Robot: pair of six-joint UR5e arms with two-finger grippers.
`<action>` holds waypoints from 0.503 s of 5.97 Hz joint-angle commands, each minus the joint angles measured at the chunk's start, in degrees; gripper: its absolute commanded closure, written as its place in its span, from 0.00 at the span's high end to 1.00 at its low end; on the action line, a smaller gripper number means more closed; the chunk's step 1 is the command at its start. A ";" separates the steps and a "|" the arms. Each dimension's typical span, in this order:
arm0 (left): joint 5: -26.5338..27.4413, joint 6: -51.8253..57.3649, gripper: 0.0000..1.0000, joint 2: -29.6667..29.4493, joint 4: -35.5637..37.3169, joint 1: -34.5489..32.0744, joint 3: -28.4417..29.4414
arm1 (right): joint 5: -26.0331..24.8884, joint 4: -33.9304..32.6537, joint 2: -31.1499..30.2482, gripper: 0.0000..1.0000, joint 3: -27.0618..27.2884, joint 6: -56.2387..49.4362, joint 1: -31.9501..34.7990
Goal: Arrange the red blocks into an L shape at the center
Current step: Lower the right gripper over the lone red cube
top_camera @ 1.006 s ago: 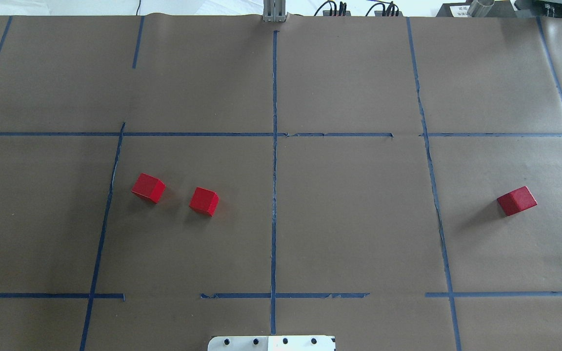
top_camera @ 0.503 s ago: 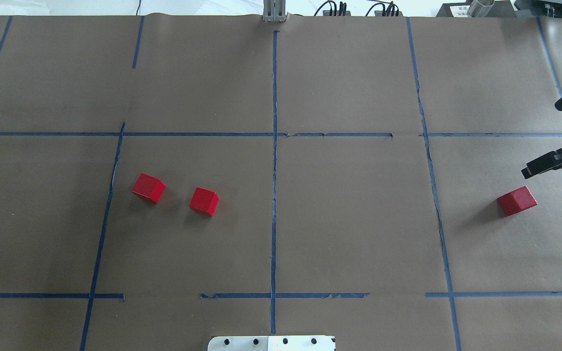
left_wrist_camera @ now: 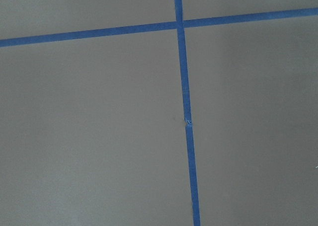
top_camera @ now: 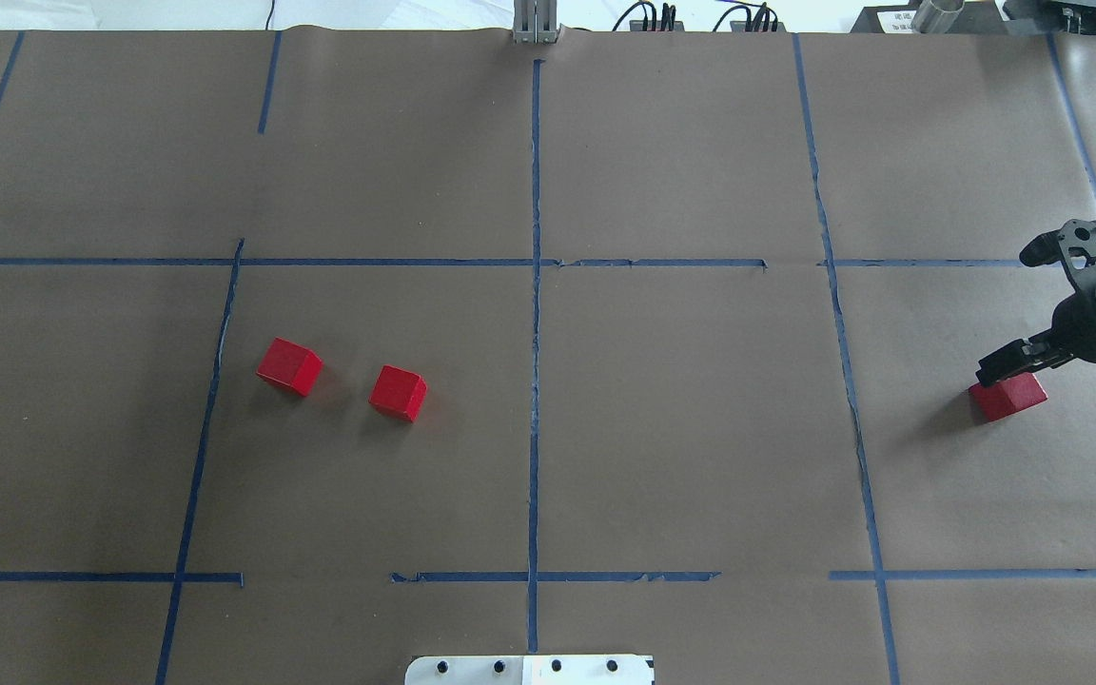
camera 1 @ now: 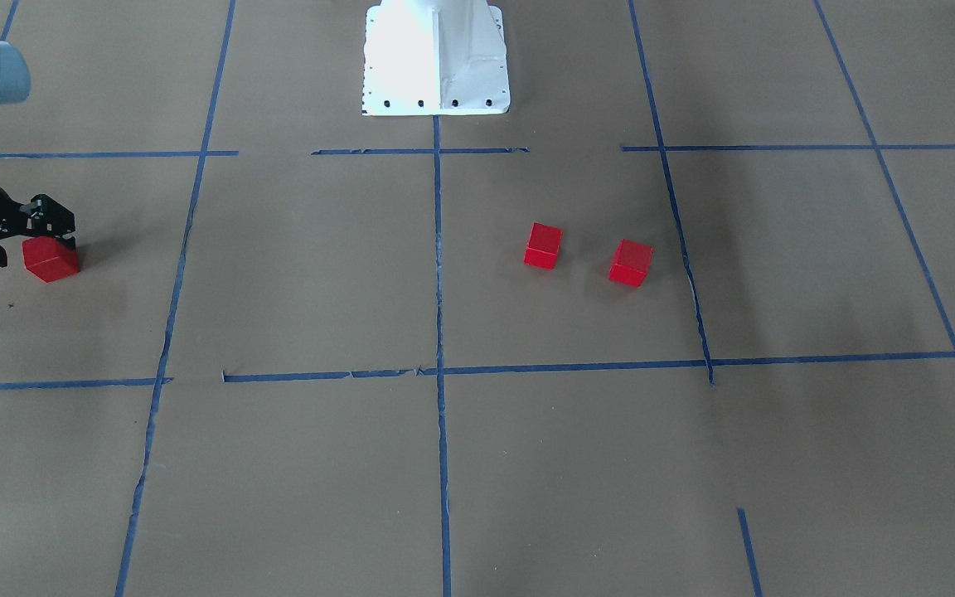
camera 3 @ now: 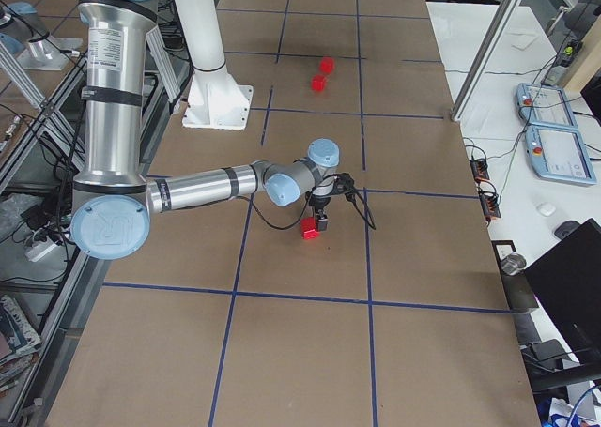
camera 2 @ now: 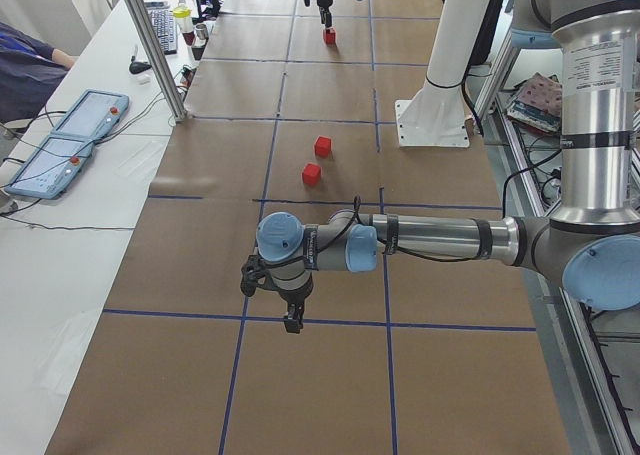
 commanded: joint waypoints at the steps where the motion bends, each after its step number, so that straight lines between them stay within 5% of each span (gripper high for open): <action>1: 0.00 0.00 1.00 0.44 -0.09 0.00 0.00 | -0.17 0.03 -0.01 1.00 -2.46 -0.21 -2.19; 2: 0.00 0.00 1.00 0.53 0.00 0.00 0.00 | -0.78 -0.06 0.08 1.00 -2.90 -0.21 -3.25; 3: 0.00 0.00 1.00 0.53 0.00 0.00 0.00 | -1.66 -0.06 0.08 0.90 -3.17 -0.21 -3.69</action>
